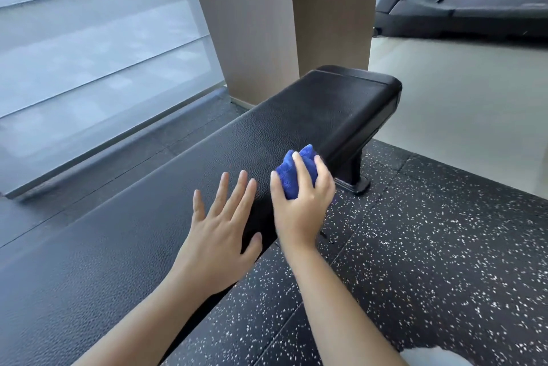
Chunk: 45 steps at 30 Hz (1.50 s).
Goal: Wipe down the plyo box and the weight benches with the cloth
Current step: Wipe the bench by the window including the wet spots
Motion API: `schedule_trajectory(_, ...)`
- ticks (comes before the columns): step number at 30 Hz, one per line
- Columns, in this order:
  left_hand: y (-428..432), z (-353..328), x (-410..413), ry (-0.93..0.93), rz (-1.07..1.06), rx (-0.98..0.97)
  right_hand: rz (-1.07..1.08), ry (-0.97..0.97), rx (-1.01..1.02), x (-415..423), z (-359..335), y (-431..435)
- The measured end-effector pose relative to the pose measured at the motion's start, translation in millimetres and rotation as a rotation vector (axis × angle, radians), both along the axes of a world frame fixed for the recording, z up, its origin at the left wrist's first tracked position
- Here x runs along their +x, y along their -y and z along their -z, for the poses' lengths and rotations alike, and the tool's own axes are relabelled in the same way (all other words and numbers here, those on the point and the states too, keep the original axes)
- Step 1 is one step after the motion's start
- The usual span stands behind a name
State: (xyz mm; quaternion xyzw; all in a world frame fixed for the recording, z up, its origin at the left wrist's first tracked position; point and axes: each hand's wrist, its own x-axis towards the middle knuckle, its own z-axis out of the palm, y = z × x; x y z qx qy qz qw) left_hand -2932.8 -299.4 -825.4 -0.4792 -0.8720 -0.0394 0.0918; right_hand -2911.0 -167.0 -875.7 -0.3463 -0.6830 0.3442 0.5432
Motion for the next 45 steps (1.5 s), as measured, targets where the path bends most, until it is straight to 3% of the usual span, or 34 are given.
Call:
schedule_trajectory(6, 3.7, -1.8, 3.0, 0.087, 0.001, 0.063, -0.064, 0.038, 0.117, 6.5, 5.6, 0.9)
schedule_trajectory(11, 0.8, -2.7, 4.8, 0.048, -0.003, 0.054, 0.044, 0.183, 0.095, -5.3, -6.5, -27.9)
schedule_trajectory(20, 2.5, 1.7, 2.4, 0.007, 0.031, 0.048, 0.047, 0.222, 0.142, -1.2, -7.6, -24.6)
schedule_trajectory(26, 6.0, 6.0, 0.7, 0.015, 0.073, 0.059, 0.081, 0.444, 0.038, 4.1, -15.4, -19.2)
schedule_trajectory(34, 6.0, 5.6, -1.4, 0.039, 0.066, 0.041, 0.184, 0.551, 0.223, 3.7, -14.8, -21.9)
schedule_trajectory(45, -3.1, -1.8, 4.9, -0.065, -0.004, -0.072, -0.089, 0.422, 0.236, 17.8, -17.2, -39.8)
